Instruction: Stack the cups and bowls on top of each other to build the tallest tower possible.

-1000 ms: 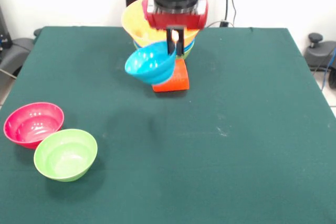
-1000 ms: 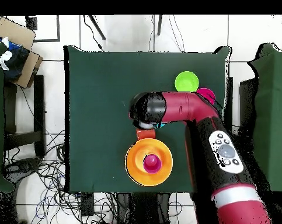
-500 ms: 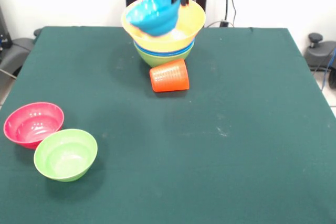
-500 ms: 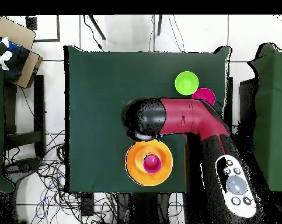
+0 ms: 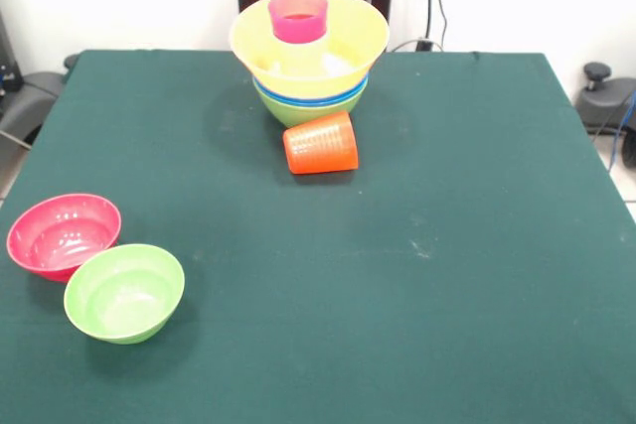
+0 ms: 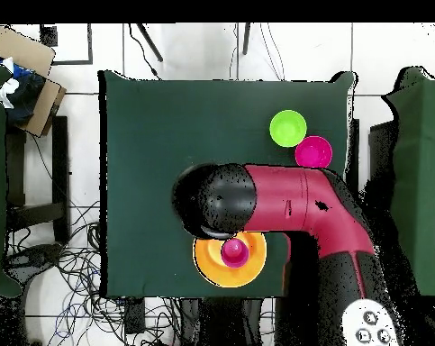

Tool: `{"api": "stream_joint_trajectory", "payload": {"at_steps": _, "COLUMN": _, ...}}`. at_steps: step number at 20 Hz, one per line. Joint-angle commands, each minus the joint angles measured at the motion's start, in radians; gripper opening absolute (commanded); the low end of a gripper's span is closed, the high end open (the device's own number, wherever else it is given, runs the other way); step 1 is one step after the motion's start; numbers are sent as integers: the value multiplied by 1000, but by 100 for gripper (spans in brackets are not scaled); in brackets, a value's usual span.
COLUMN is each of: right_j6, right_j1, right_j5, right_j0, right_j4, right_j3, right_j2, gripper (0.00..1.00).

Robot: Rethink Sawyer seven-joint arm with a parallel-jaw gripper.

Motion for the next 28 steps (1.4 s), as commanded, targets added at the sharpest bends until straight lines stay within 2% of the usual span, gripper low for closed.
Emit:
{"api": "stream_joint_trajectory", "payload": {"at_steps": 1, "right_j6": -67, "right_j1": -52, "right_j5": 20, "right_j0": -2, "right_j4": 9, "right_j3": 167, "right_j2": -15, "gripper": 0}}
{"api": "stream_joint_trajectory", "payload": {"at_steps": 15, "right_j6": -61, "right_j1": -90, "right_j5": -35, "right_j0": -12, "right_j4": 27, "right_j3": 267, "right_j2": -20, "gripper": 0}}
{"api": "stream_joint_trajectory", "payload": {"at_steps": 28, "right_j6": -43, "right_j1": -67, "right_j5": -140, "right_j0": -32, "right_j4": -2, "right_j3": 336, "right_j2": -21, "gripper": 0}}
